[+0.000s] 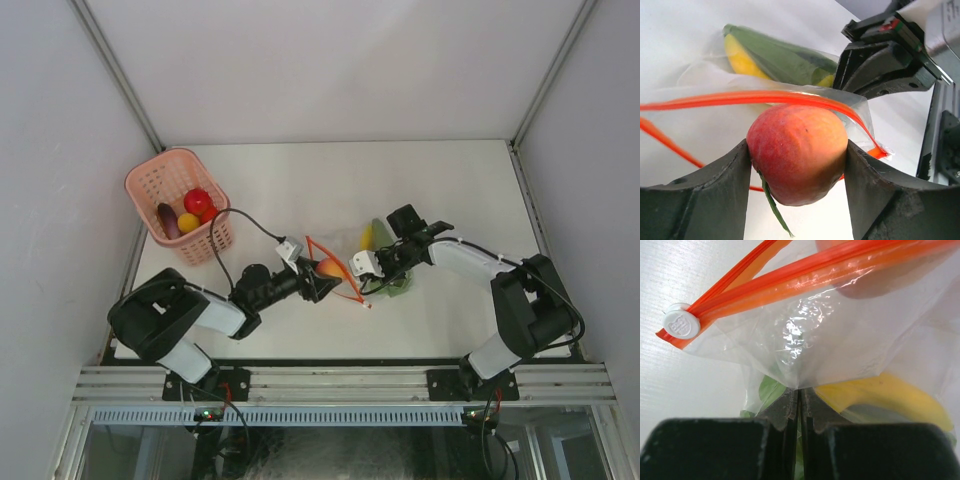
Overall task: Open the zip-top bag and remove the fake food
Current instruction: Pick up the fake fruit from the zipper food storage bag, then place the fake fruit in the bin.
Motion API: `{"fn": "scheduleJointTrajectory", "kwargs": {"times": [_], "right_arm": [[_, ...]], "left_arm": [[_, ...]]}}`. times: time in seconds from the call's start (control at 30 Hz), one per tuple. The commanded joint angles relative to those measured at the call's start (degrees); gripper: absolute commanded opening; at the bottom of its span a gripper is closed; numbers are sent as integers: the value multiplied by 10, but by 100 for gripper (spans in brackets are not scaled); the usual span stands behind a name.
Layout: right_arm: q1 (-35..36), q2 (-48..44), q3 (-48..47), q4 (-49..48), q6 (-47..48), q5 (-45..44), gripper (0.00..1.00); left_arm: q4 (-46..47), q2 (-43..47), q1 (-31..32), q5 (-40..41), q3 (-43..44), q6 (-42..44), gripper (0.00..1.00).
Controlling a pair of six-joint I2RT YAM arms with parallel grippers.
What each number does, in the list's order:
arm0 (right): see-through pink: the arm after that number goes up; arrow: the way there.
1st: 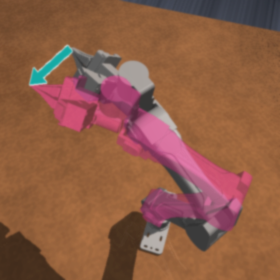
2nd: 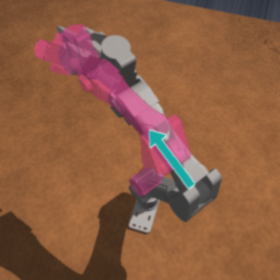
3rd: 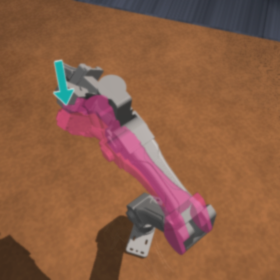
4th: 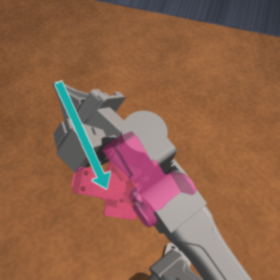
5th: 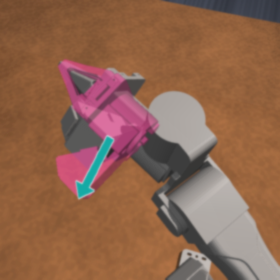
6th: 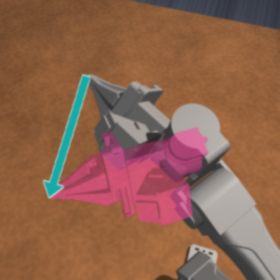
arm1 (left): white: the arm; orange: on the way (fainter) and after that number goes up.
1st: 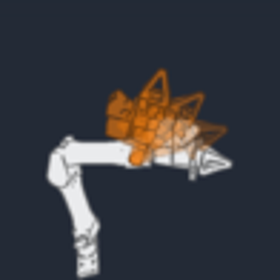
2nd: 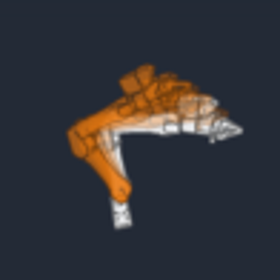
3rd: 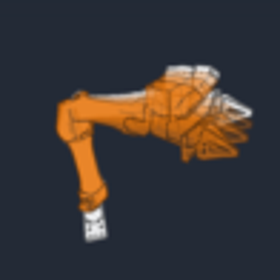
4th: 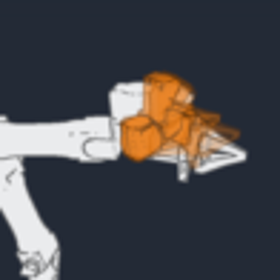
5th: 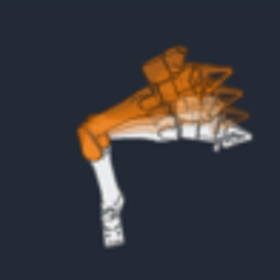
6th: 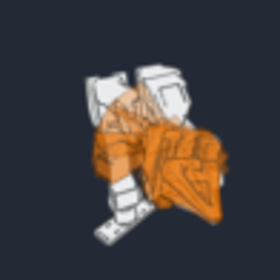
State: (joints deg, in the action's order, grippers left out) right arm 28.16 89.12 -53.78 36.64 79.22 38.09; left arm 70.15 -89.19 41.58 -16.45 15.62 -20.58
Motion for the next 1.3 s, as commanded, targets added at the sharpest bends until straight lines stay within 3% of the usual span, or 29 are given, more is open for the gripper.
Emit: {"fn": "scheduleJointTrajectory", "kwargs": {"times": [0.0,0.2,0.33,0.5,0.67,0.8,0.97,1.27], "right_arm": [[6,-14,-5,-4,-5,-8,1],[-3,-19,-5,-3,-5,-8,1],[-5,-20,-4,0,-5,-5,5],[-5,-26,-5,0,-12,-5,23],[-6,-47,-5,-7,-37,-1,47],[-7,-74,-5,-22,-80,-2,61],[-10,-96,-20,-17,-125,0,64],[-10,-113,-32,-23,-172,-4,65]], "left_arm": [[26,23,-11,12,-16,-108,29],[1,76,-33,2,-42,-128,26],[-70,123,-47,-25,-42,-162,24],[-236,213,-57,-31,-22,-171,22],[-394,301,-74,-35,17,-161,23],[-482,351,-104,-61,50,-159,23],[-549,401,-156,-101,87,-173,23],[-580,434,-270,-167,145,-237,23]]}}
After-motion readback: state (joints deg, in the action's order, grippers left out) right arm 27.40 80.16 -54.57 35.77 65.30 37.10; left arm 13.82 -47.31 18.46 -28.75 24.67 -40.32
